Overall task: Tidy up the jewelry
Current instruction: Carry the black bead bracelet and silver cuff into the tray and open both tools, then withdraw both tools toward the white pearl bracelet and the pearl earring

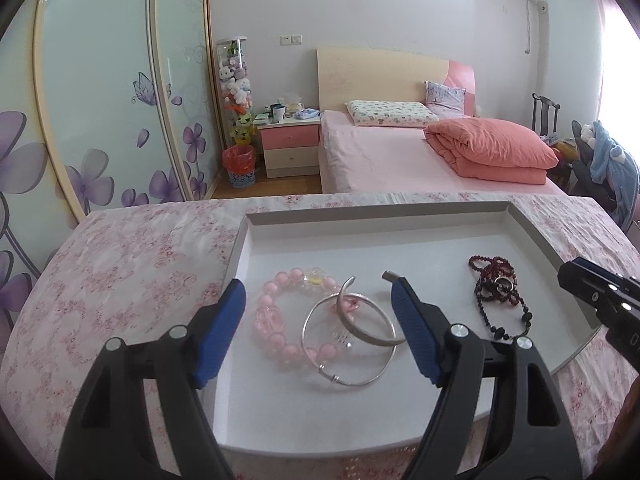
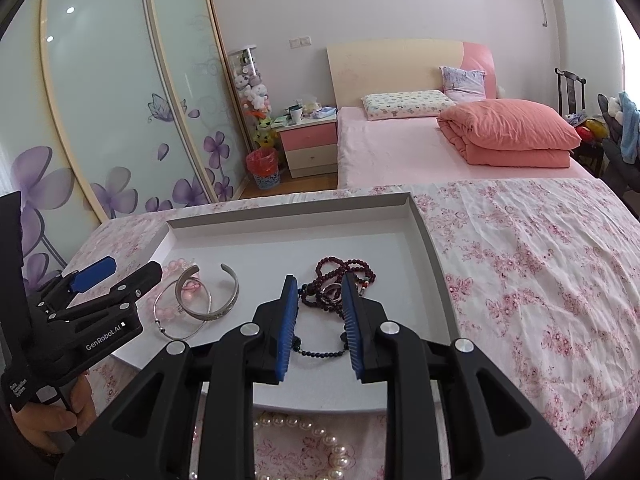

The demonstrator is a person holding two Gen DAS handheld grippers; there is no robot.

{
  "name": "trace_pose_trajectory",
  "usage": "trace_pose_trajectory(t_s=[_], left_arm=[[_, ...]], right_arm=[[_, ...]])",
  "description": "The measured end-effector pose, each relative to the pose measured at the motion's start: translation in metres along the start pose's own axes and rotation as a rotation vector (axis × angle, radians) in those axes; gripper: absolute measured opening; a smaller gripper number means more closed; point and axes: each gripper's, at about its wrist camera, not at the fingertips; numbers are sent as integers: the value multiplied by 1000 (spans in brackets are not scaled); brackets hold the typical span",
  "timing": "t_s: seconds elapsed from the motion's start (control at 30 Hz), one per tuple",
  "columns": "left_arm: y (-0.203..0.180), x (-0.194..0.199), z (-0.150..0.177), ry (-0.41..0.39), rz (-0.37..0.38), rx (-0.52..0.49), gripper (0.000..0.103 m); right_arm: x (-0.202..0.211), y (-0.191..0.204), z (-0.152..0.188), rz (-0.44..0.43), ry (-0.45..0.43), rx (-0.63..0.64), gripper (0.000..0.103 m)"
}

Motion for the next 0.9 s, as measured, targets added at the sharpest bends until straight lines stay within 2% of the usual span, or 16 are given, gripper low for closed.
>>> trace_pose_trajectory(t_s=[0.23, 0.3, 0.37, 0.5, 0.7, 0.9], left_arm=[[13, 17, 17, 5, -16, 0, 74], [20, 26, 23, 9, -17, 2, 74], [25, 35, 29, 12, -17, 3, 74], [40, 56, 43, 18, -18, -1, 78], [63, 77, 68, 58, -14, -11, 80], [71, 79, 81, 118, 5, 9, 80]], right_arm=[[14, 5, 15, -5, 26, 13, 24], [18, 5, 20, -4, 39, 16, 27], [25, 5, 29, -2, 55, 18, 34], [31, 2, 48, 8, 108, 27, 34], [26, -2, 70, 24, 193, 27, 34], [16, 3, 71, 47, 218, 36, 34]])
Point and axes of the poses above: each gripper's, at about its wrist camera, not at the fingertips, and x roughly against the way its jaws point, y to its left, z to its underside, and after that the axes turned 5 degrees about x, right-handed
